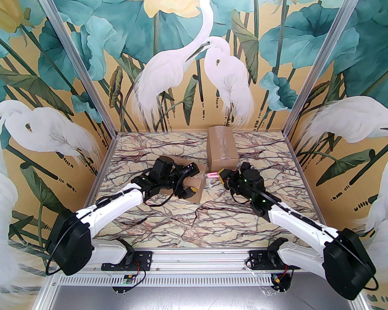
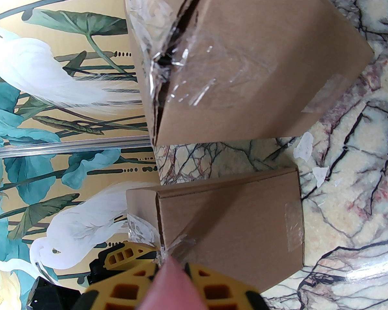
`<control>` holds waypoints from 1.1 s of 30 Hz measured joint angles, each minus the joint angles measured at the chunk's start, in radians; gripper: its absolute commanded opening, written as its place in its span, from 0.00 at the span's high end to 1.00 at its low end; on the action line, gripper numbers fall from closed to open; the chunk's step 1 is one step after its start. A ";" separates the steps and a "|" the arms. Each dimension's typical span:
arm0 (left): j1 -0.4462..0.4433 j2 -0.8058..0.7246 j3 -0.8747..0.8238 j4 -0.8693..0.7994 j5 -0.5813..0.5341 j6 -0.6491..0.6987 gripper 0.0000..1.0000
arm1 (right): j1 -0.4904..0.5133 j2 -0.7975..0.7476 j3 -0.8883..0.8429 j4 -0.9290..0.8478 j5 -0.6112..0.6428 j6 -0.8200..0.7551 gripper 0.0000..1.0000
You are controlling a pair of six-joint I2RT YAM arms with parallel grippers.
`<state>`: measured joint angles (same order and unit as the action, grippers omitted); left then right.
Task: Unpack the express box
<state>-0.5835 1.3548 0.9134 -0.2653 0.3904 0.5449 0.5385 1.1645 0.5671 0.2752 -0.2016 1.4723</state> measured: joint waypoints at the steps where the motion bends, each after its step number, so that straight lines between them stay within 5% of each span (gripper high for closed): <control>1: 0.000 0.000 0.000 0.000 0.000 -0.003 0.14 | 0.000 0.007 0.008 -0.003 -0.001 -0.008 1.00; 22: -0.020 0.019 0.003 0.064 -0.092 -0.082 0.14 | 0.004 0.119 0.021 0.155 0.018 -0.007 1.00; 33: 0.000 0.022 0.021 0.032 -0.054 -0.075 0.14 | 0.005 0.075 -0.014 0.162 -0.001 -0.007 1.00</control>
<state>-0.5838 1.3766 0.9344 -0.2333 0.3363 0.4702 0.5434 1.2396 0.5533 0.4370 -0.2028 1.4654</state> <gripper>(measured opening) 0.856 0.164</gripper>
